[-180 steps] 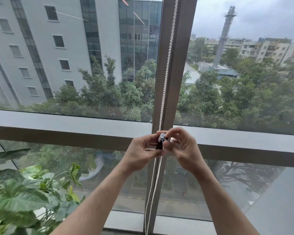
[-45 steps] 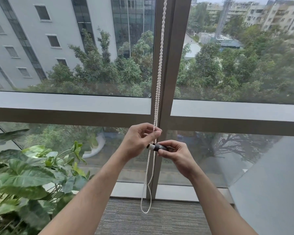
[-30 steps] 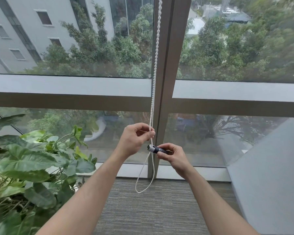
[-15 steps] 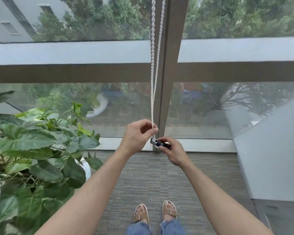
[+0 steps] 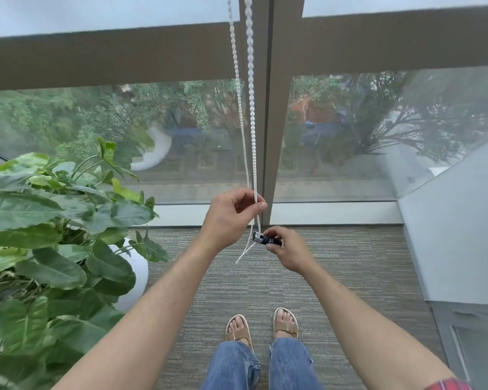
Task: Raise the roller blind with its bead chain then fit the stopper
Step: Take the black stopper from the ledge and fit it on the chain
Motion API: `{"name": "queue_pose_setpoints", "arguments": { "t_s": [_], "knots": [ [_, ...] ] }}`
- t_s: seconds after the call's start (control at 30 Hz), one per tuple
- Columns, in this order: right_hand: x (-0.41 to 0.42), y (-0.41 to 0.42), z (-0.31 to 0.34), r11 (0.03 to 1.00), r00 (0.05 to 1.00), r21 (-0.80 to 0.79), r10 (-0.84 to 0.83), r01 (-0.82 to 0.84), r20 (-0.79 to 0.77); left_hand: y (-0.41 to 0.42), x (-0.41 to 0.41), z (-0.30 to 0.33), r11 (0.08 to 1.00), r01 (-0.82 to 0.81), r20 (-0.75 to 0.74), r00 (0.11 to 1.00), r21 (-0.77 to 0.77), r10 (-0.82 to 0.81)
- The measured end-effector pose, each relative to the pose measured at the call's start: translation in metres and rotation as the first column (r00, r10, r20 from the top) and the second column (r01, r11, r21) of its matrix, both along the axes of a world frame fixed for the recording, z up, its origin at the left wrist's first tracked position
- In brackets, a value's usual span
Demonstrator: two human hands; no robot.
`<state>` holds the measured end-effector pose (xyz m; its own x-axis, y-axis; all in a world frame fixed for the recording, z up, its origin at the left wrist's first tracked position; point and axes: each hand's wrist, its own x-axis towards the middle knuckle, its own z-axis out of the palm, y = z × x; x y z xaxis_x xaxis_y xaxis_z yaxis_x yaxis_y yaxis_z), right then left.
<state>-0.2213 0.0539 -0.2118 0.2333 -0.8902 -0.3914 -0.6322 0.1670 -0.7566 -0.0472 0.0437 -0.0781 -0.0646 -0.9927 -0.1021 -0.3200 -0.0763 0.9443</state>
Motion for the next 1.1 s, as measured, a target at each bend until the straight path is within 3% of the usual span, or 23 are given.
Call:
{"name": "queue_pose_setpoints", "arguments": {
  "t_s": [0.43,1.1],
  "knots": [
    [0.020,0.013,-0.139,0.993,0.990,0.110,0.064,-0.050,-0.128,0.007,0.014,-0.093,0.998,-0.016,-0.053,0.999,-0.060,0.013],
    [0.040,0.005,-0.319,0.946,0.993,0.307,-0.090,0.108,-0.071,-0.006,0.014,-0.224,0.992,0.028,-0.008,1.000,-0.125,-0.029]
  ]
}}
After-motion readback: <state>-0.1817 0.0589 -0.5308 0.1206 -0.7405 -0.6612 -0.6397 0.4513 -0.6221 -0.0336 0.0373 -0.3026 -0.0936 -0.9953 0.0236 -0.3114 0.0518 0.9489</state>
